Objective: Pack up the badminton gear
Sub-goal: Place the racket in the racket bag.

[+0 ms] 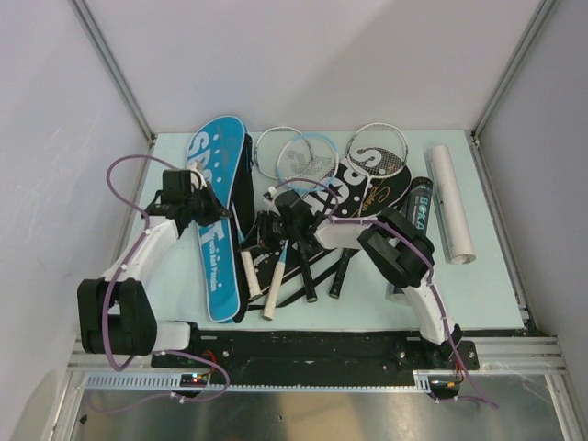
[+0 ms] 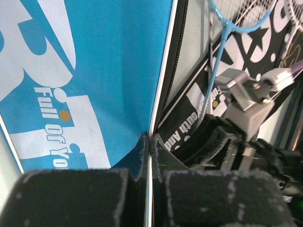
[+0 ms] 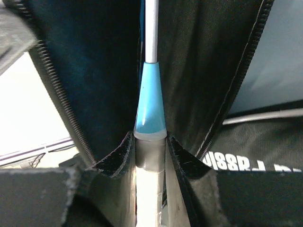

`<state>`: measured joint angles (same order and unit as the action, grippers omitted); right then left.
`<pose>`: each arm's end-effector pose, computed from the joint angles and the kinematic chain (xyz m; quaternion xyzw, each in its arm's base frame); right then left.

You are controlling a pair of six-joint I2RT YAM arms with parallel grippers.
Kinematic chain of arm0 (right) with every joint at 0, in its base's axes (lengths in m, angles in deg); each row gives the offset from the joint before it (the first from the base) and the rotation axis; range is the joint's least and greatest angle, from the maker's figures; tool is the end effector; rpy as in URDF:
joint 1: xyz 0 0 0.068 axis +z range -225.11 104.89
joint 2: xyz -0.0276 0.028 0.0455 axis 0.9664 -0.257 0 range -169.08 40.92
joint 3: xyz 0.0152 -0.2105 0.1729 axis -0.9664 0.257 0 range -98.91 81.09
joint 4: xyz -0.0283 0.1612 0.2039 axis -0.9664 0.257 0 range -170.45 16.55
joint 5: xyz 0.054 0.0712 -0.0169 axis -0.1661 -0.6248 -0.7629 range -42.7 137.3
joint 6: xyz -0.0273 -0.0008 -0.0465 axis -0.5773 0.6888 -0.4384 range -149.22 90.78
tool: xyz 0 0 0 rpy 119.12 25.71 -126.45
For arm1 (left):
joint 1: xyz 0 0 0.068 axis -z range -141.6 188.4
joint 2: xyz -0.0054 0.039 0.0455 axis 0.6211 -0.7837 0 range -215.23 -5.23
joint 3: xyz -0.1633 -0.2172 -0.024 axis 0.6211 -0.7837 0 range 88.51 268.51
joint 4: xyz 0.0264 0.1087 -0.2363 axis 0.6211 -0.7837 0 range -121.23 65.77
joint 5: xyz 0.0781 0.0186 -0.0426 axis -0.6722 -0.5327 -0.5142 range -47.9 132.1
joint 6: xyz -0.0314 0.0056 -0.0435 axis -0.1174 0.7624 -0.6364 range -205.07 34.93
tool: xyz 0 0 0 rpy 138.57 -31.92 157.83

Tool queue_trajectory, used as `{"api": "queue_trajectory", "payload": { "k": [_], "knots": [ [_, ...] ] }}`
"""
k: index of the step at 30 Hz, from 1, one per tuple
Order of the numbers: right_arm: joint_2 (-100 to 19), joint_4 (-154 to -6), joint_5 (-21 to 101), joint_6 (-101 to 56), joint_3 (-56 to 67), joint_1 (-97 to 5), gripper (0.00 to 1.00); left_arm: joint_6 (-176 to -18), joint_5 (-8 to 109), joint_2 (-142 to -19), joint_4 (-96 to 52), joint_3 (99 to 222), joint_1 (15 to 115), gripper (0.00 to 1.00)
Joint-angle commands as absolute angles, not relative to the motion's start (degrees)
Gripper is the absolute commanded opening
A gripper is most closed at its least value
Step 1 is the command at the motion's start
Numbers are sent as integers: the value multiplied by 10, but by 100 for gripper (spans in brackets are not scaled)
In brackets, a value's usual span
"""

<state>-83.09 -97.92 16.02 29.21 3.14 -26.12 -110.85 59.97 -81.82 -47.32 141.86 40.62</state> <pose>0.2962 0.3687 0.1477 -0.0690 0.8365 0.5335 0.1042 0.2814 -0.0219 0.2507 -0.1306 0.9095 -0.2288 0.3216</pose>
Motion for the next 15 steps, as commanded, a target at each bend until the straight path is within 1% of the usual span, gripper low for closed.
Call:
{"api": "queue_trajectory", "payload": {
  "k": [1, 6, 15],
  "knots": [
    [-852, -1002, 201, 294, -28, -256, 0, -1156, 629, -785, -439, 1412, 403, 0],
    [-870, -994, 246, 308, -47, -251, 0, -1202, 644, -777, -407, 1388, 401, 0],
    [-902, -958, 309, 307, -93, -230, 0, -1267, 635, -755, -337, 1334, 399, 0]
  ]
}}
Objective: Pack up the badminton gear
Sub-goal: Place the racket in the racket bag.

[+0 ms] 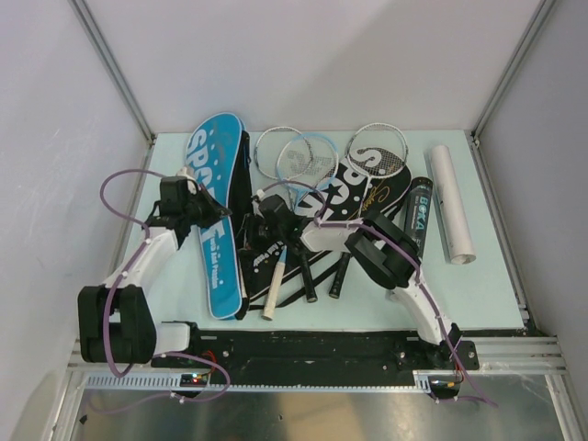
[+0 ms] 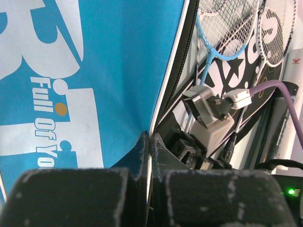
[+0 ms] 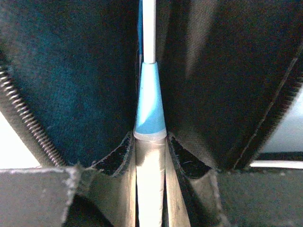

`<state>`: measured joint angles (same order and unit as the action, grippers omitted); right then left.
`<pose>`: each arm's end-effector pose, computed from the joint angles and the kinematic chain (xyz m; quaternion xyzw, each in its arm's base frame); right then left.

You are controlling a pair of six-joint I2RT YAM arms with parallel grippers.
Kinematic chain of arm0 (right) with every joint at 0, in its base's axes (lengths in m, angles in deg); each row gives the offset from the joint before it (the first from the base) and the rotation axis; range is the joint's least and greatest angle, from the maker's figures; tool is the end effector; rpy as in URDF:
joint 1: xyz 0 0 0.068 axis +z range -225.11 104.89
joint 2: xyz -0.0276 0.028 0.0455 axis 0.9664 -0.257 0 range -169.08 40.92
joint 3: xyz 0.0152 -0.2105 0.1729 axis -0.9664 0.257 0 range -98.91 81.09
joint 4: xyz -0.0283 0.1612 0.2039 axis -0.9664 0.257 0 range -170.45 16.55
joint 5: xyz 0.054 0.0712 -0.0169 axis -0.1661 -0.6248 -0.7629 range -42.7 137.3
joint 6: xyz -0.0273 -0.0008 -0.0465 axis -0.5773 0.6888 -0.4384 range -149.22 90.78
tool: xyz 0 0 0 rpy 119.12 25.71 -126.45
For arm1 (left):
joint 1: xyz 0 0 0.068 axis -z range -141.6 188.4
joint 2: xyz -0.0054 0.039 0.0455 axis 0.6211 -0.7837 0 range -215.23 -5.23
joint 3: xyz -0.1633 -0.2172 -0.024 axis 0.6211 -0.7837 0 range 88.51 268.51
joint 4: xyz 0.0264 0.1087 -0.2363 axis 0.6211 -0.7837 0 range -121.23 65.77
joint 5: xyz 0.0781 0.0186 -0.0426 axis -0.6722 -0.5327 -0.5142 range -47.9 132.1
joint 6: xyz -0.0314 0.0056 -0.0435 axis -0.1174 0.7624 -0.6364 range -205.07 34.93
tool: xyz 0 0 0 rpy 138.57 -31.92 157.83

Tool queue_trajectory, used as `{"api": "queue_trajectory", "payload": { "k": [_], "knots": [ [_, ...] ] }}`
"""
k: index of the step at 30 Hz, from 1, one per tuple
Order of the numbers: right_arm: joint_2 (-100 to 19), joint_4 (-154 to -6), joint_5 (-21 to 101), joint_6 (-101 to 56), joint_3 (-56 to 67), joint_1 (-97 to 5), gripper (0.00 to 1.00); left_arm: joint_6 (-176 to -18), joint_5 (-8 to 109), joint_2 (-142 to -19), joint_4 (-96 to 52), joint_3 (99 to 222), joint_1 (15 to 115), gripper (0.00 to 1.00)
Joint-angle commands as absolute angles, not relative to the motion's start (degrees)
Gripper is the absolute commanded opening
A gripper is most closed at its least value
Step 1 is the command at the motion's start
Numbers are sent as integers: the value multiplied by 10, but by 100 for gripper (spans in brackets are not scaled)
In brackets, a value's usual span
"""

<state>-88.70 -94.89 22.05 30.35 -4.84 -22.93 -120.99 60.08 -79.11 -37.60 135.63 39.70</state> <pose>0.2944 0.4039 0.1392 -0.0560 0.8473 0.5142 0.1207 0.2746 -0.0173 0.2408 -0.2035 0.8747 -0.2672 0.3494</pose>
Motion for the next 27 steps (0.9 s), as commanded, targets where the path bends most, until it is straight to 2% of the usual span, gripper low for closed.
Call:
{"api": "queue_trajectory", "payload": {
  "k": [1, 8, 11, 14, 16, 20, 25, 27],
  "knots": [
    [-909, -951, 317, 311, -99, -228, 0, -1278, 636, -753, -329, 1328, 399, 0],
    [-939, -932, 340, 312, -134, -213, 1, -1319, 637, -748, -276, 1288, 395, 0],
    [-932, -919, 343, 297, -133, -210, 9, -1309, 631, -753, -274, 1287, 389, 0],
    [-912, -906, 340, 279, -122, -213, 25, -1290, 622, -757, -279, 1289, 378, 0],
    [-892, -900, 339, 268, -106, -218, 35, -1275, 613, -760, -285, 1292, 367, 6],
    [-847, -908, 331, 261, -50, -233, 45, -1252, 603, -765, -294, 1298, 356, 17],
    [-791, -910, 315, 240, 10, -249, 56, -1226, 601, -776, -308, 1312, 353, 52],
    [-774, -897, 311, 223, 19, -252, 60, -1210, 588, -777, -322, 1320, 352, 59]
  ]
}}
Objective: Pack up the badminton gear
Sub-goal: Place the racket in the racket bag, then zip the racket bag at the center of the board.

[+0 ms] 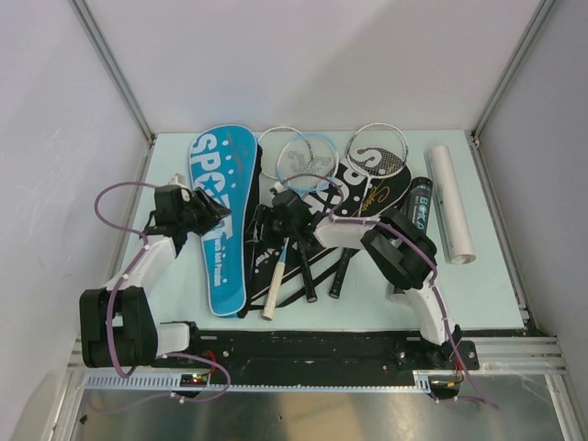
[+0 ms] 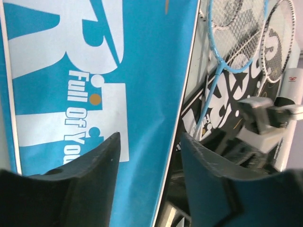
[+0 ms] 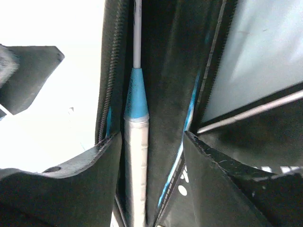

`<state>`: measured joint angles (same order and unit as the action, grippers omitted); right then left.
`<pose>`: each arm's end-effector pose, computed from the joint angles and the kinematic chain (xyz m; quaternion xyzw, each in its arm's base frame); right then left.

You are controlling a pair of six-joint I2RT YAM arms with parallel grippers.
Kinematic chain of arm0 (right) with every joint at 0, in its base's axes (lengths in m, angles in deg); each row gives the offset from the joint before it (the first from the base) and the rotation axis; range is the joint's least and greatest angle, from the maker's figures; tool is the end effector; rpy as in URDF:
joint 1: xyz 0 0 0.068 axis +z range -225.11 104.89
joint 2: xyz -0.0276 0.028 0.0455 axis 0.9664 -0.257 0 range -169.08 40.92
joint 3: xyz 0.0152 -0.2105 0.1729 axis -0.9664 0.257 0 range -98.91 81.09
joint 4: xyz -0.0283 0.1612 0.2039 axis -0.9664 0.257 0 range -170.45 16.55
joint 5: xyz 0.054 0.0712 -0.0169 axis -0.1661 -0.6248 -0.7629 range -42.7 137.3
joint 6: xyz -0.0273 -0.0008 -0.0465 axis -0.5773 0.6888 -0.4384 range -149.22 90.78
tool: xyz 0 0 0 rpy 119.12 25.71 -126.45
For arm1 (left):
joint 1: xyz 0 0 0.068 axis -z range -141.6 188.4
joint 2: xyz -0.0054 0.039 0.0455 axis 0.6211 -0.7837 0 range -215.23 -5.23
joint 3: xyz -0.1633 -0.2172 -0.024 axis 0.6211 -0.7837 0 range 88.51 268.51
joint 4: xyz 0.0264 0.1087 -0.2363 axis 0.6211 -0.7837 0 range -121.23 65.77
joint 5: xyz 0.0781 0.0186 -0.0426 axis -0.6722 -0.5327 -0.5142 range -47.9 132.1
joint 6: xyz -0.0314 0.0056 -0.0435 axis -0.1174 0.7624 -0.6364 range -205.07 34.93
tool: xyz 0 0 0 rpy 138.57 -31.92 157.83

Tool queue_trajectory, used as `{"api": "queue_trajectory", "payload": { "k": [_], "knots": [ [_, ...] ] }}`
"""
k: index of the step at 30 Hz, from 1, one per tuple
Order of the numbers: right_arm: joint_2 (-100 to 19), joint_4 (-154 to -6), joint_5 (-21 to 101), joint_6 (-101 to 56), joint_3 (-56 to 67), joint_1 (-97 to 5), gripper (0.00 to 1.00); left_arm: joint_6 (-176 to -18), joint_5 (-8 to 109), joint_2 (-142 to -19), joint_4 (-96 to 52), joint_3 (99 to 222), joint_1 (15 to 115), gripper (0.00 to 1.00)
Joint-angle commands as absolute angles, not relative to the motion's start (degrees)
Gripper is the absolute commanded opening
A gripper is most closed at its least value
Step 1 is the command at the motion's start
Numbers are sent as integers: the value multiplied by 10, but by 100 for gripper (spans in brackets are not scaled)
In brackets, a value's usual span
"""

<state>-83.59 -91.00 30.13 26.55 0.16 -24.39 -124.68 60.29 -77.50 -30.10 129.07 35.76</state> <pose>0.2951 0.3774 0.1468 -0.0328 0.8714 0.4563 0.1771 0.2653 0.0011 0.2214 -0.2541 0.8516 -0.2728 0.3686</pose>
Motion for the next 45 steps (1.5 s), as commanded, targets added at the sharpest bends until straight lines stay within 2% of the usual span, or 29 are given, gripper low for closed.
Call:
{"api": "queue_trajectory", "payload": {
  "k": [1, 5, 9, 11, 12, 14, 25, 29, 33, 36, 41, 45],
  "knots": [
    [-767, -889, 311, 216, 21, -253, 61, -1202, 580, -776, -329, 1323, 352, 60],
    [-754, -869, 317, 202, 22, -266, 67, -1179, 549, -764, -352, 1328, 350, 65],
    [-757, -875, 317, 201, 22, -280, 71, -1154, 526, -746, -379, 1329, 348, 75],
    [-762, -883, 316, 200, 19, -286, 71, -1145, 517, -737, -391, 1330, 346, 81],
    [-767, -885, 315, 199, 15, -289, 72, -1140, 514, -733, -398, 1330, 345, 90],
    [-781, -882, 311, 198, 3, -294, 72, -1130, 516, -728, -407, 1331, 343, 97],
    [-884, -827, 297, 181, -116, -292, 72, -1123, 508, -688, -433, 1332, 326, 100],
    [-910, -857, 271, 199, -125, -294, 69, -1132, 498, -668, -434, 1320, 314, 100],
    [-926, -874, 259, 207, -136, -293, 55, -1142, 494, -659, -434, 1315, 305, 100],
    [-925, -886, 249, 210, -146, -291, 39, -1149, 486, -663, -434, 1324, 303, 99],
    [-902, -921, 230, 212, -147, -287, 5, -1170, 462, -677, -432, 1357, 303, 97],
    [-863, -915, 230, 206, -141, -283, 0, -1172, 471, -702, -433, 1390, 302, 97]
  ]
}}
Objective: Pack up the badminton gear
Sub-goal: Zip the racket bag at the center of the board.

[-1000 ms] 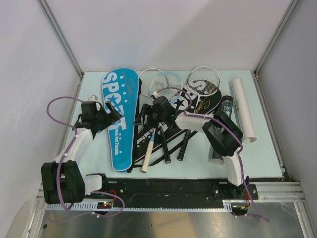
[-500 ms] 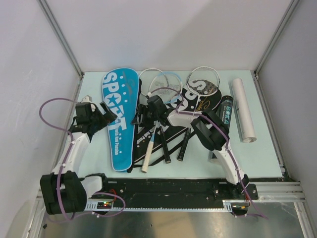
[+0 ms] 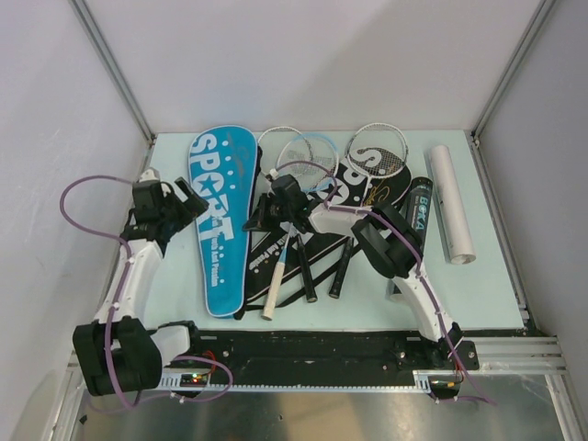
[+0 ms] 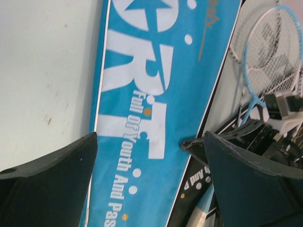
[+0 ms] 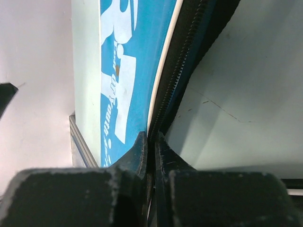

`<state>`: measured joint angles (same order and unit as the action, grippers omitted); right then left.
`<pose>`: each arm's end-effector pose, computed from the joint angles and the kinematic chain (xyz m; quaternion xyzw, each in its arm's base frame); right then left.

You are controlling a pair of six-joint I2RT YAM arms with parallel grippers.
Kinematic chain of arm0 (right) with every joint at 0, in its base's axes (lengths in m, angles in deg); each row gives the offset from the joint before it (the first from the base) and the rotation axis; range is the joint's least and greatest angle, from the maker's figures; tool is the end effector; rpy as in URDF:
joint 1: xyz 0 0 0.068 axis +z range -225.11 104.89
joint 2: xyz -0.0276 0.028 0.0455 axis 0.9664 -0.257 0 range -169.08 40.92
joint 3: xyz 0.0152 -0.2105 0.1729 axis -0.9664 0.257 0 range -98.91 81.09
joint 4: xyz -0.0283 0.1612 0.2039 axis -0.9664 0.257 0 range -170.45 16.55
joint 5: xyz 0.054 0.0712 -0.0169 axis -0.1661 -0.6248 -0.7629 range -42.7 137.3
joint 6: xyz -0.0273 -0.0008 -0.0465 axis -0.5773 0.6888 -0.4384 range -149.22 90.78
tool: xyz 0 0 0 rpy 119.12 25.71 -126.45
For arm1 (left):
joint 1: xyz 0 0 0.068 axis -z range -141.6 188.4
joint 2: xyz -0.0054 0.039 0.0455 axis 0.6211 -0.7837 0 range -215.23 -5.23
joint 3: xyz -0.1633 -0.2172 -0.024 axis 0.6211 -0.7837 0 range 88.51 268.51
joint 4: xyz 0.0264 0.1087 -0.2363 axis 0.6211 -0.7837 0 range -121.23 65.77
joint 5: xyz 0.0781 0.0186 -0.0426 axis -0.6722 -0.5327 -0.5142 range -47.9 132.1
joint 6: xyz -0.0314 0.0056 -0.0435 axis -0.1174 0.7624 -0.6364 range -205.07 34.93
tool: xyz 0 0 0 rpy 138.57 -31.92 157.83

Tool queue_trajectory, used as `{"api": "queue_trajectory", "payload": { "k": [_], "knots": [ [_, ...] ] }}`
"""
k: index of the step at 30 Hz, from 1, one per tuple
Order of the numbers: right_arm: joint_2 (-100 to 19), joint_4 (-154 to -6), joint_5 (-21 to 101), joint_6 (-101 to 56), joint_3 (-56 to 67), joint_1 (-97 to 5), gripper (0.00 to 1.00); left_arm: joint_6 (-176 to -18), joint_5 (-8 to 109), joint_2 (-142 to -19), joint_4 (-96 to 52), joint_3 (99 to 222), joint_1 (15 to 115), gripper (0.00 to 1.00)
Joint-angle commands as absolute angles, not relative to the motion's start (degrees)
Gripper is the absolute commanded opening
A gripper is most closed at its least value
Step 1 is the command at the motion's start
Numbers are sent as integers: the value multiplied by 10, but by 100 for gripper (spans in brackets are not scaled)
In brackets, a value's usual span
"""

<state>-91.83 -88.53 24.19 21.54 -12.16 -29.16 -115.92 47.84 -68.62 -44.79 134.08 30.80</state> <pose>0.3498 0.3816 0.1423 -0.0620 0.8578 0.4743 0.1879 0.2375 0.0281 0.2637 -0.2754 0.8562 -0.1318 0.4168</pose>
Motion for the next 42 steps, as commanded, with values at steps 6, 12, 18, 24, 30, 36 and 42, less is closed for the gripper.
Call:
{"api": "queue_trajectory", "payload": {
  "k": [6, 12, 18, 24, 30, 36, 42],
  "knots": [
    [-793, -783, 270, 135, -175, -269, 0, -1180, 447, -719, -432, 1433, 303, 97],
    [-743, -631, 328, 59, -223, -247, 0, -1191, 436, -761, -433, 1483, 302, 96],
    [-720, -531, 418, -37, -254, -215, 0, -1204, 425, -808, -433, 1550, 302, 93],
    [-693, -476, 477, -174, -262, -197, 0, -1203, 376, -839, -433, 1614, 302, 93],
    [-664, -434, 548, -292, -253, -177, 0, -1223, 359, -868, -433, 1664, 301, 92],
    [-635, -400, 598, -337, -255, -160, 0, -1237, 367, -892, -433, 1702, 301, 89],
    [-613, -398, 617, -356, -260, -159, 0, -1239, 373, -904, -433, 1708, 302, 89]
  ]
}}
